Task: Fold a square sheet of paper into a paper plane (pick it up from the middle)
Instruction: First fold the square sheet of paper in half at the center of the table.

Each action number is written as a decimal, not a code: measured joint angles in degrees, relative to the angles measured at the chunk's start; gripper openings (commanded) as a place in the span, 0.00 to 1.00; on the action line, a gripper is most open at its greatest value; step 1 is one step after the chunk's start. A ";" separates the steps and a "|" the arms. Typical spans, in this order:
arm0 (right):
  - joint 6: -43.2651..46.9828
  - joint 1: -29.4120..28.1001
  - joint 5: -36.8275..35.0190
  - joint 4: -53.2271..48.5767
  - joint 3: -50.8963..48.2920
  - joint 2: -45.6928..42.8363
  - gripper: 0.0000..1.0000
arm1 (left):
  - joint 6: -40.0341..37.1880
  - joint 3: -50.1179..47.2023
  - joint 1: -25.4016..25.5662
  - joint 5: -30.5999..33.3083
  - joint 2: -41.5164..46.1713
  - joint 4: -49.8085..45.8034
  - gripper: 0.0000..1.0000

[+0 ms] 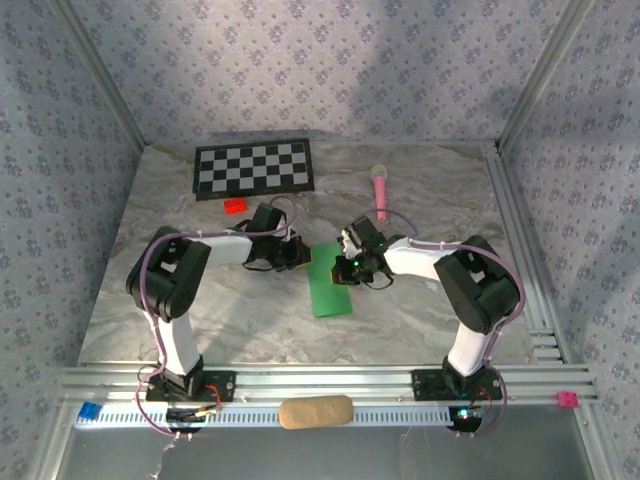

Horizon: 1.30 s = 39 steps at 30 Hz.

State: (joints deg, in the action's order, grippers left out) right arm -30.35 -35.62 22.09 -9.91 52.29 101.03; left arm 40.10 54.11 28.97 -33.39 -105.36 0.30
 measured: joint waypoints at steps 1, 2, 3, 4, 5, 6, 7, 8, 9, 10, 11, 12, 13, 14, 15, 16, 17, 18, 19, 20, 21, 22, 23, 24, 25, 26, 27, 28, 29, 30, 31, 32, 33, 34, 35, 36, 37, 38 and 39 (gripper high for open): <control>0.02 0.00 0.00 0.00 0.00 0.00 0.00 | 0.00 0.00 0.00 -0.26 -0.07 0.00 0.13; 0.02 0.00 -0.02 0.00 0.00 0.00 0.00 | 0.00 0.09 0.00 -0.46 -0.09 0.00 0.13; 0.02 0.00 0.00 0.00 0.00 0.00 0.00 | 0.00 0.15 0.00 -0.63 -0.13 0.00 0.13; 0.00 0.00 -0.02 0.00 0.00 0.00 0.00 | 0.00 0.28 0.00 -0.87 -0.15 0.02 0.13; 0.02 0.00 -0.02 0.00 0.00 0.00 0.00 | 0.00 0.44 0.00 -1.11 -0.20 0.04 0.13; 0.02 0.00 -0.02 0.00 0.00 0.00 0.00 | 0.00 0.63 0.00 -1.22 -0.31 0.04 0.13; 0.02 0.02 -0.02 0.00 0.00 0.00 0.00 | -0.02 0.98 0.00 -1.33 -0.55 0.00 0.13; 0.02 0.00 -0.02 -0.02 0.00 0.00 0.00 | -0.04 1.42 0.00 -1.33 -0.92 -0.09 0.13; 0.02 0.00 -0.02 -0.02 0.00 0.00 0.00 | -0.07 1.95 0.00 -1.29 -1.42 -0.13 0.13; 0.02 0.00 -0.02 -0.02 0.00 0.00 0.00 | -0.07 2.32 0.00 -1.16 -1.86 -0.22 0.13; 0.02 0.00 -0.02 -0.02 0.00 0.00 0.00 | -0.07 2.64 0.00 -0.87 -2.38 -0.26 0.13; 0.04 0.00 -0.02 -0.02 0.00 0.00 0.00 | -0.07 2.82 -0.02 -0.63 -2.78 -0.35 0.13; 0.04 0.00 -0.02 -0.02 0.00 0.00 0.00 | -0.07 2.93 -0.09 -0.26 -3.10 -0.55 0.13; 0.15 0.00 -0.02 -0.04 0.00 0.00 0.00 | -0.17 3.13 -0.11 0.20 -3.54 -1.05 0.12; 0.24 0.00 -0.02 -0.04 0.00 0.00 0.00 | -0.26 3.37 -0.11 0.61 -3.91 -1.60 0.12; 0.28 0.00 -0.02 -0.02 0.00 0.00 0.00 | -0.28 3.63 -0.11 0.59 -4.24 -1.86 0.12; 0.39 0.02 -0.02 -0.04 0.00 0.00 0.00 | -0.26 4.07 -0.11 0.70 -4.37 -2.45 0.12; 0.44 0.00 -0.02 -0.04 0.00 0.00 0.00 | -0.28 4.35 -0.11 1.05 -4.44 -2.97 0.12; 0.46 0.00 -0.02 -0.07 0.00 0.00 0.00 | -0.24 4.39 -0.11 1.31 -4.44 -3.17 0.12; 0.61 0.02 -0.02 -0.09 0.00 0.00 0.00 | -0.22 4.46 -0.11 1.49 -4.44 -3.30 0.12; 0.83 0.02 0.00 -0.11 0.00 0.00 0.00 | -0.11 4.48 -0.11 1.53 -4.44 -3.32 0.12; 0.90 0.02 -0.02 -0.13 0.00 0.00 0.00 | -0.02 4.48 -0.11 1.62 -4.44 -3.32 0.12; 1.01 0.02 0.00 -0.15 0.00 0.00 0.00 | 0.02 4.50 -0.11 1.66 -4.44 -3.32 0.12; 1.14 0.04 0.00 -0.17 0.00 0.00 0.00 | 0.02 4.63 -0.11 1.70 -4.44 -3.45 0.12; 1.29 0.07 0.02 -0.17 0.00 0.00 0.00 | 0.02 4.87 -0.09 1.77 -4.44 -3.80 0.12; 1.31 0.09 0.02 -0.17 0.00 0.00 0.00 | -0.02 5.31 -0.09 2.16 -4.48 -4.48 0.12; 1.33 0.11 0.04 -0.20 0.00 0.00 0.00 | 0.00 5.77 -0.11 2.82 -4.48 -5.16 0.12; 1.36 0.11 0.07 -0.20 0.00 0.00 0.00 | 0.00 6.14 -0.15 3.37 -4.50 -5.55 0.12; 1.44 0.11 0.07 -0.20 0.00 0.00 0.00 | 0.02 6.47 -0.35 4.11 -4.55 -5.73 0.12; 1.49 0.11 0.04 -0.22 0.00 0.00 0.00 | 0.17 6.62 -0.61 4.39 -4.59 -5.70 0.12; 1.51 0.11 0.07 -0.22 0.00 0.00 0.00 | 0.48 6.62 -1.01 4.68 -4.61 -5.66 0.12; 1.51 0.11 0.07 -0.22 0.00 0.00 0.00 | 0.92 6.62 -1.46 4.74 -4.61 -5.66 0.12; 1.53 0.11 0.07 -0.22 0.00 0.00 0.00 | 1.44 6.62 -2.03 4.90 -4.63 -5.51 0.12; 1.53 0.11 0.07 -0.20 0.00 0.00 0.00 | 1.75 6.62 -2.43 4.96 -4.68 -5.35 0.12; 1.57 0.11 0.07 -0.22 0.00 0.00 0.00 | 2.25 6.62 -2.89 5.20 -4.70 -5.09 0.11; 1.68 0.11 0.11 -0.22 0.00 0.00 0.00 | 2.67 6.62 -3.26 5.44 -4.79 -4.96 0.11; 1.73 0.13 0.13 -0.22 0.00 0.00 0.00 | 3.04 6.62 -3.52 5.53 -4.85 -4.83 0.11; 1.75 0.17 0.20 -0.22 -0.02 0.00 0.00 | 3.48 6.62 -3.61 5.55 -4.96 -4.79 0.11; 1.77 0.24 0.26 -0.26 -0.02 0.00 0.00 | 3.91 6.64 -3.61 5.55 -4.98 -4.76 0.11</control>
State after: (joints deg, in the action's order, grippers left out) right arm -28.58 -35.38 22.35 -10.17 52.27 101.03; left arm 44.01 60.75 25.36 -27.83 -110.34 -4.47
